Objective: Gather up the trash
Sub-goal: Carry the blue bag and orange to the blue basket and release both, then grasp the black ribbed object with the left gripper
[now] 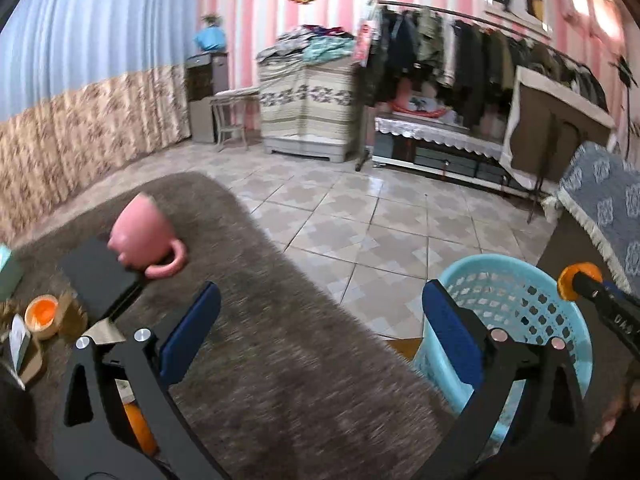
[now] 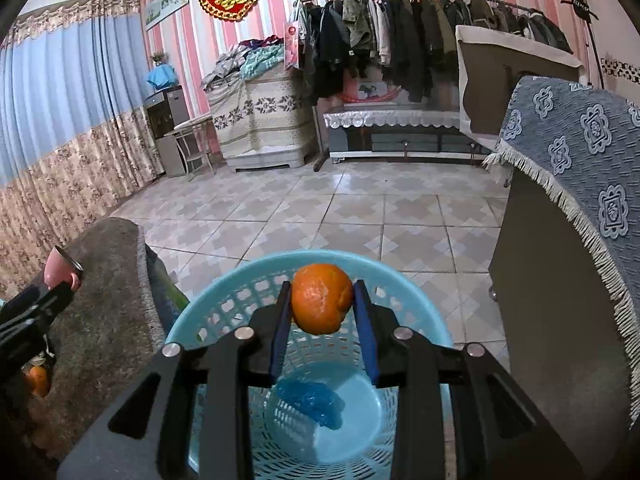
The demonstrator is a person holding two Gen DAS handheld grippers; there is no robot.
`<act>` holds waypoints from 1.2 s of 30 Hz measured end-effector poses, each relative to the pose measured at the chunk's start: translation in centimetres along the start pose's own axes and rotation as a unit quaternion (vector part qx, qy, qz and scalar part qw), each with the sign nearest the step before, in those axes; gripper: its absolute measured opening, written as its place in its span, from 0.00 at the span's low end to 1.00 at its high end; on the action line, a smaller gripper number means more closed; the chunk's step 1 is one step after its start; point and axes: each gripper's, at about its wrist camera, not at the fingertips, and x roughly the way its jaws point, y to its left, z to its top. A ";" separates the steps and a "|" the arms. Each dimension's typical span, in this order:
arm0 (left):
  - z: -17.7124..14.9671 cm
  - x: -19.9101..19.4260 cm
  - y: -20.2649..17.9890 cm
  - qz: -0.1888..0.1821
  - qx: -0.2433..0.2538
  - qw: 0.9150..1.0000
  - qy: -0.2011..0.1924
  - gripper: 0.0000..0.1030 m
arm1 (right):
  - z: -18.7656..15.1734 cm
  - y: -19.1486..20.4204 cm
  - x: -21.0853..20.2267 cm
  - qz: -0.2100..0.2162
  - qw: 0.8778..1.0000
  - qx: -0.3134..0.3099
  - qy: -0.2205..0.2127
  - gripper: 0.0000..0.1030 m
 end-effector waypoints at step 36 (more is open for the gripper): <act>-8.4 -19.7 25.2 0.235 -0.106 0.966 -0.034 0.95 | -3.6 17.4 -4.5 0.122 0.982 -0.139 -0.025 0.92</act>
